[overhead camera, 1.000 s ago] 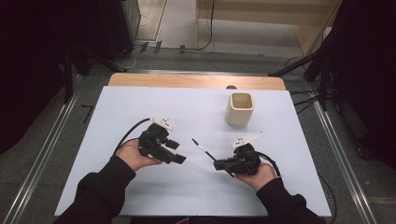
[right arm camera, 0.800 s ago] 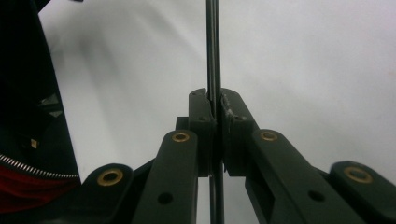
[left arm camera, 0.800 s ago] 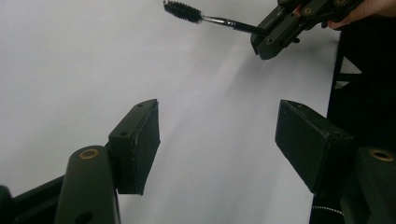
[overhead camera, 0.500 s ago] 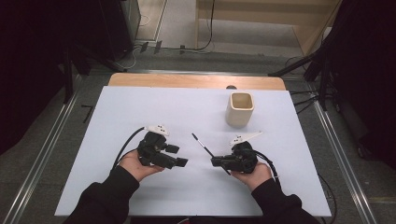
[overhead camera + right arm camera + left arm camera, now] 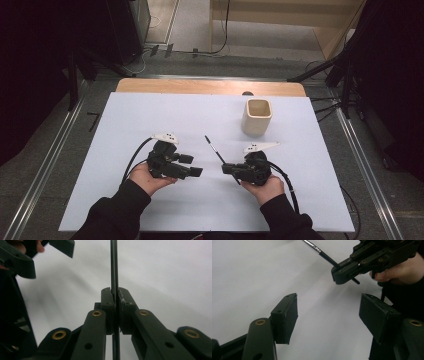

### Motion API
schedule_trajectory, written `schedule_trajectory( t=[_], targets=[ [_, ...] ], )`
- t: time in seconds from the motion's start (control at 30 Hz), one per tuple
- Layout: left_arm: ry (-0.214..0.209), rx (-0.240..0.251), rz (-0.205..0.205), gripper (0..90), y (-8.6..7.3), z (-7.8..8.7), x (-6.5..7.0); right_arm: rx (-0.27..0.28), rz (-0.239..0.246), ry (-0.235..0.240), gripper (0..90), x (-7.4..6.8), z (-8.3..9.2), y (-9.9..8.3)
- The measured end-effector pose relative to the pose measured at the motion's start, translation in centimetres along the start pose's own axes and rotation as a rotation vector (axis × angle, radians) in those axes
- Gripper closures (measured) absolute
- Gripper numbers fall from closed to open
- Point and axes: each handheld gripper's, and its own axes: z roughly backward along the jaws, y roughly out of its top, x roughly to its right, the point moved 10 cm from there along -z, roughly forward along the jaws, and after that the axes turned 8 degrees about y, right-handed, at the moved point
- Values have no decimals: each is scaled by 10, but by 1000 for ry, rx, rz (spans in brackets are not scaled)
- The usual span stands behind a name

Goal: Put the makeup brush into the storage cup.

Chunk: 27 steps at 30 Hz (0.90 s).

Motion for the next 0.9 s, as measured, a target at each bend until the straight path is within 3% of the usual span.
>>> schedule_trajectory(
  t=[0.2,0.33,0.63,0.9],
  targets=[
    [7,12,8,312,1,2,-1,25,-18,7,859,-12,-7,1],
    [29,22,-8,318,3,2,-2,63,-27,9,859,-21,-8,-1],
    [23,16,-1,311,3,-3,-1,122,-42,8,859,-26,-6,-13],
    [20,19,2,311,3,-6,1,184,-78,36,859,-29,-10,-23]
  ],
)
